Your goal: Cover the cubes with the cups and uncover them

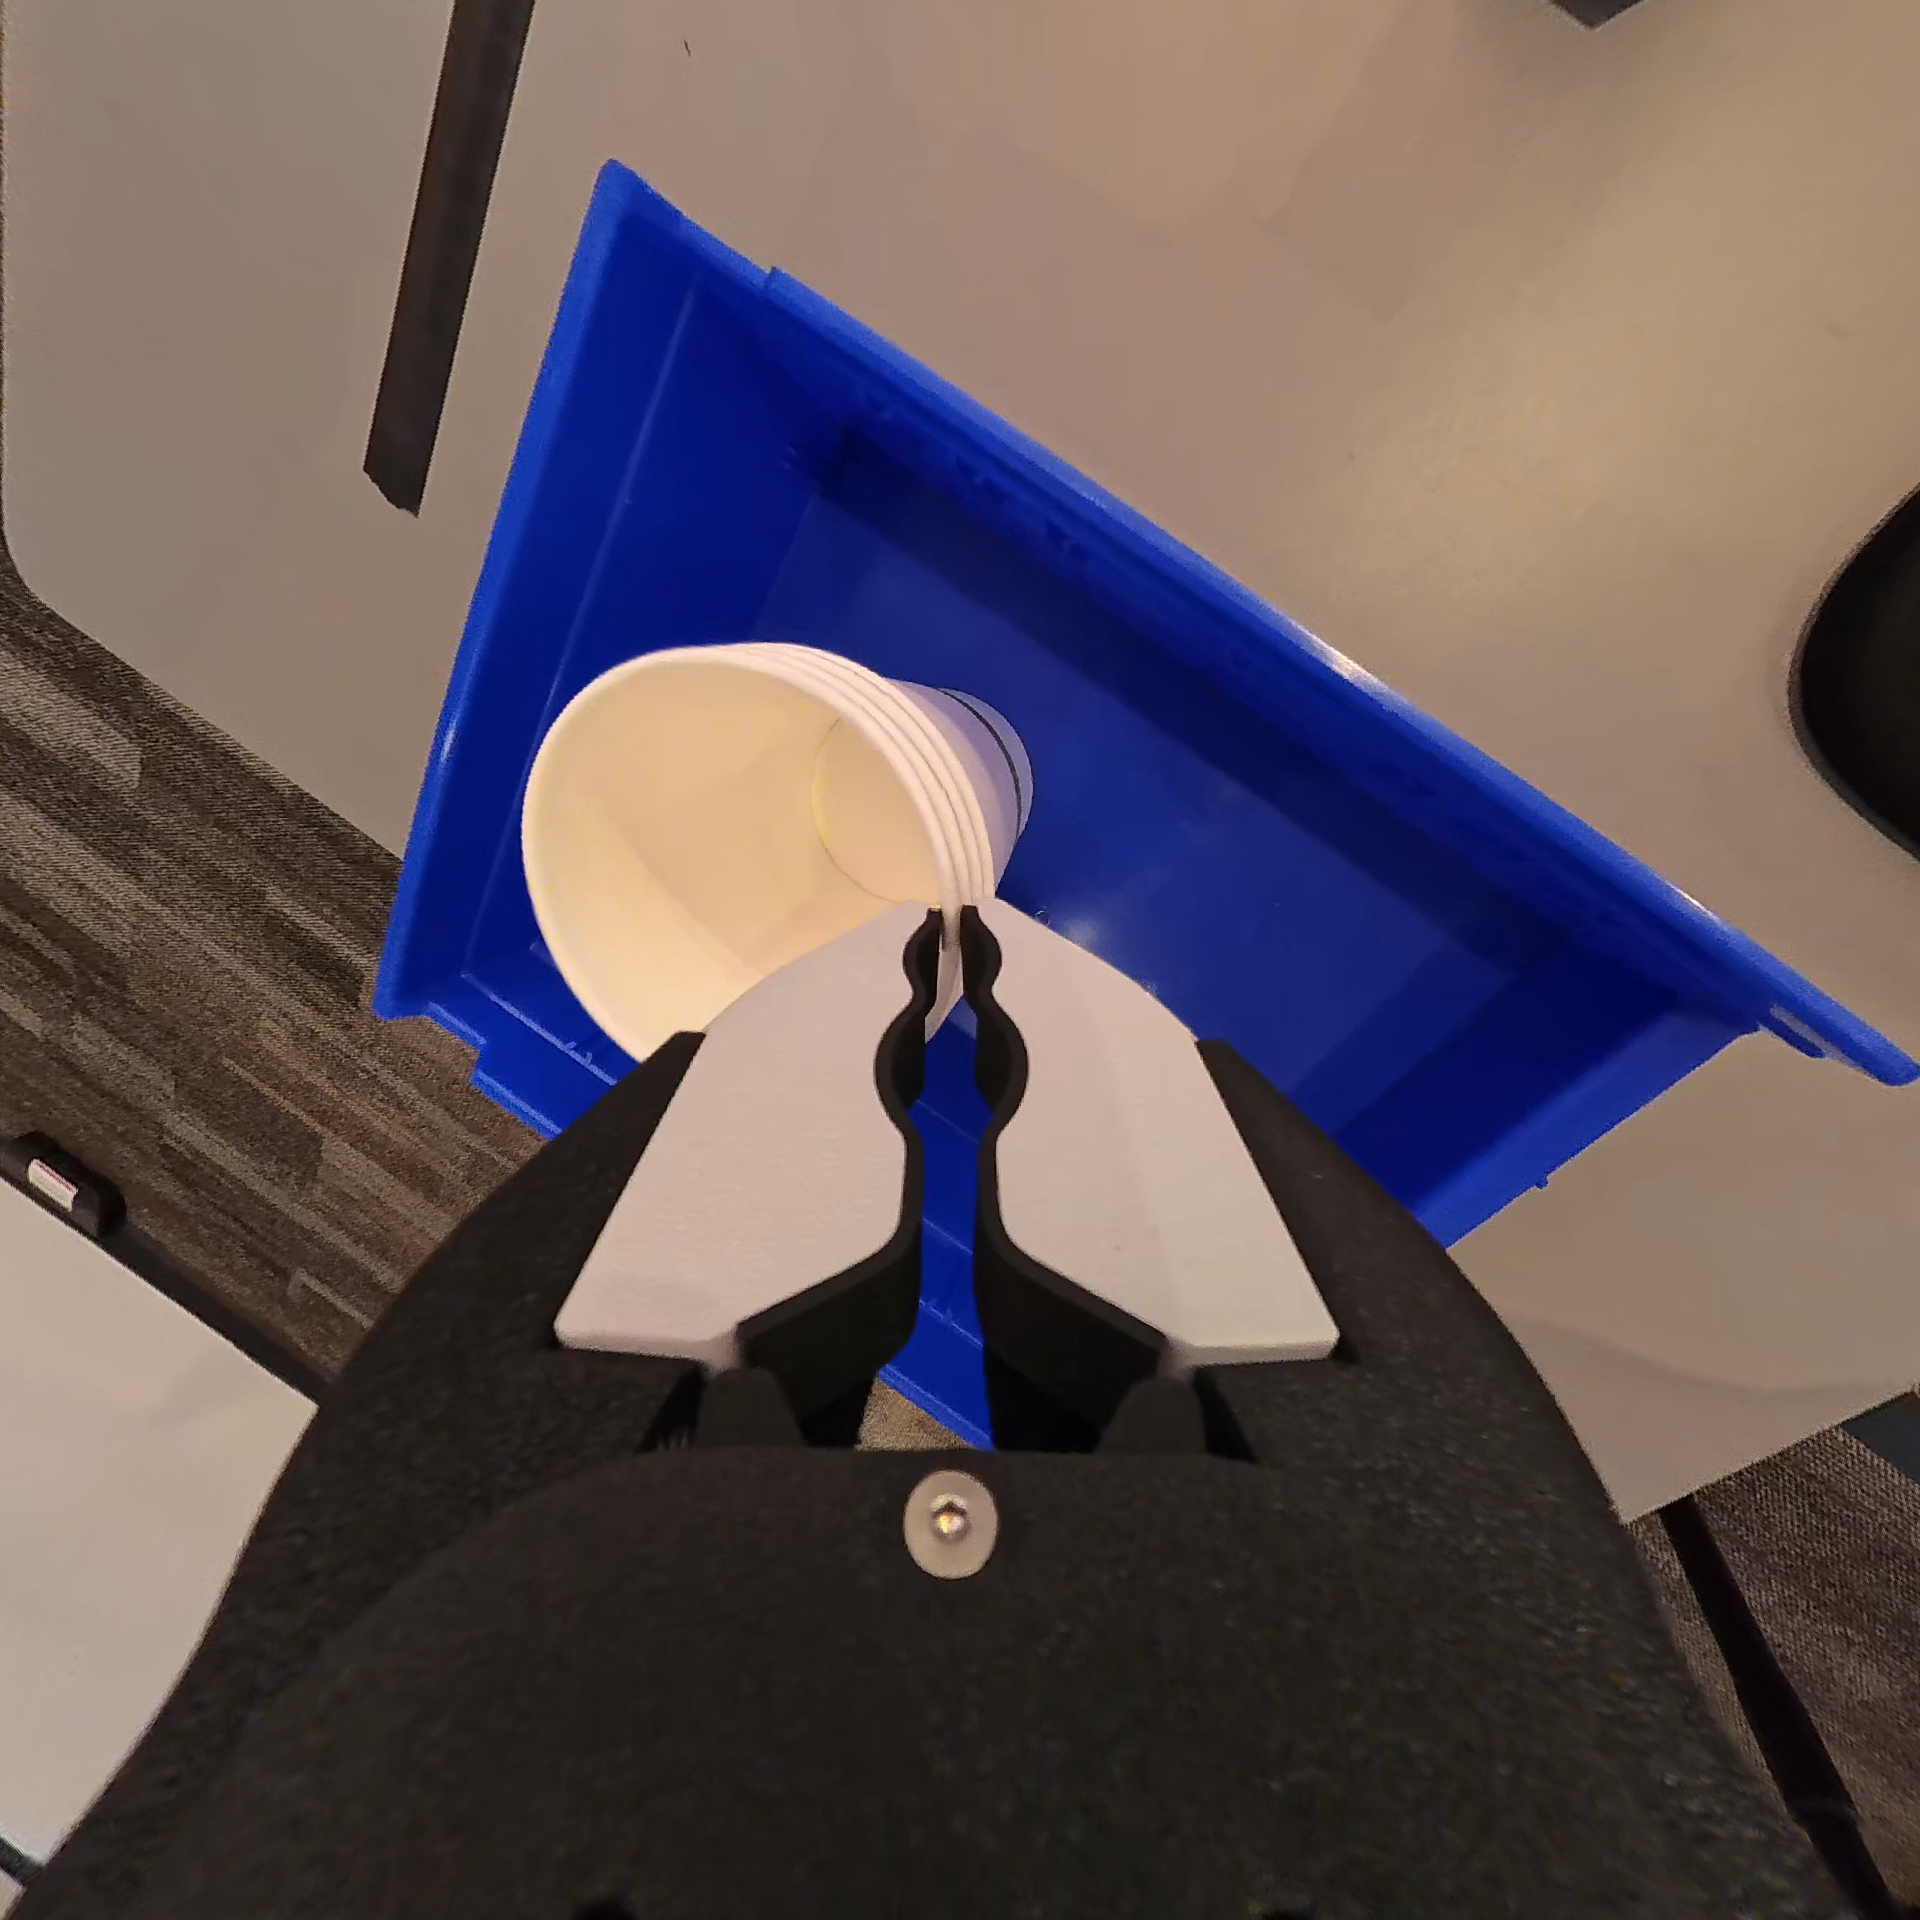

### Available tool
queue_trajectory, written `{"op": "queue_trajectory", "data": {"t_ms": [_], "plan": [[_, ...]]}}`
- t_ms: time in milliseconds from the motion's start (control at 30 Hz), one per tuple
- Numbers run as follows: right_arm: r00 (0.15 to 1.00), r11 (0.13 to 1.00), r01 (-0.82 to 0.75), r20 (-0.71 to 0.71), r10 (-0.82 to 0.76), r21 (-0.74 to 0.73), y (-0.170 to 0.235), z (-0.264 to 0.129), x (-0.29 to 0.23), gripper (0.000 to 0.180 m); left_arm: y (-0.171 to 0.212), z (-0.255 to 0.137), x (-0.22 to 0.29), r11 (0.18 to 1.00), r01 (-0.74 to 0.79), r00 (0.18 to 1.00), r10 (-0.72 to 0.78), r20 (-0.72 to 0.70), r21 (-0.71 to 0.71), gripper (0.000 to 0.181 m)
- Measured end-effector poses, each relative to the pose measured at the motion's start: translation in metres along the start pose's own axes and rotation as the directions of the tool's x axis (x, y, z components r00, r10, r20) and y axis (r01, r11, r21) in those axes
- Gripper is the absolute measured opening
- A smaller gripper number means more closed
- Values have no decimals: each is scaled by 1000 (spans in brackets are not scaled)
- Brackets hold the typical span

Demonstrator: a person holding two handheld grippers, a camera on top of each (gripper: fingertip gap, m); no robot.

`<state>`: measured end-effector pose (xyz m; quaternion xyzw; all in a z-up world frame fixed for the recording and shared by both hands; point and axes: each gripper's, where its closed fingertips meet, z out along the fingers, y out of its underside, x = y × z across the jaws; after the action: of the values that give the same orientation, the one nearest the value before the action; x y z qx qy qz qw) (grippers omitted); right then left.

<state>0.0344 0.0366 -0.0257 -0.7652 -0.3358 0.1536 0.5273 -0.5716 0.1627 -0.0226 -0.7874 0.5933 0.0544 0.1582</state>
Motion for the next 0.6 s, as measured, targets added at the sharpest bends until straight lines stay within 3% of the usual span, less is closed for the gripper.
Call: {"op": "queue_trajectory", "data": {"t_ms": [600], "plan": [[1000, 1000, -4, 2, 4, 4, 0, -1, 0, 62, -15, -20, -11, 999, -26, 998, 23, 66, 39, 3]]}}
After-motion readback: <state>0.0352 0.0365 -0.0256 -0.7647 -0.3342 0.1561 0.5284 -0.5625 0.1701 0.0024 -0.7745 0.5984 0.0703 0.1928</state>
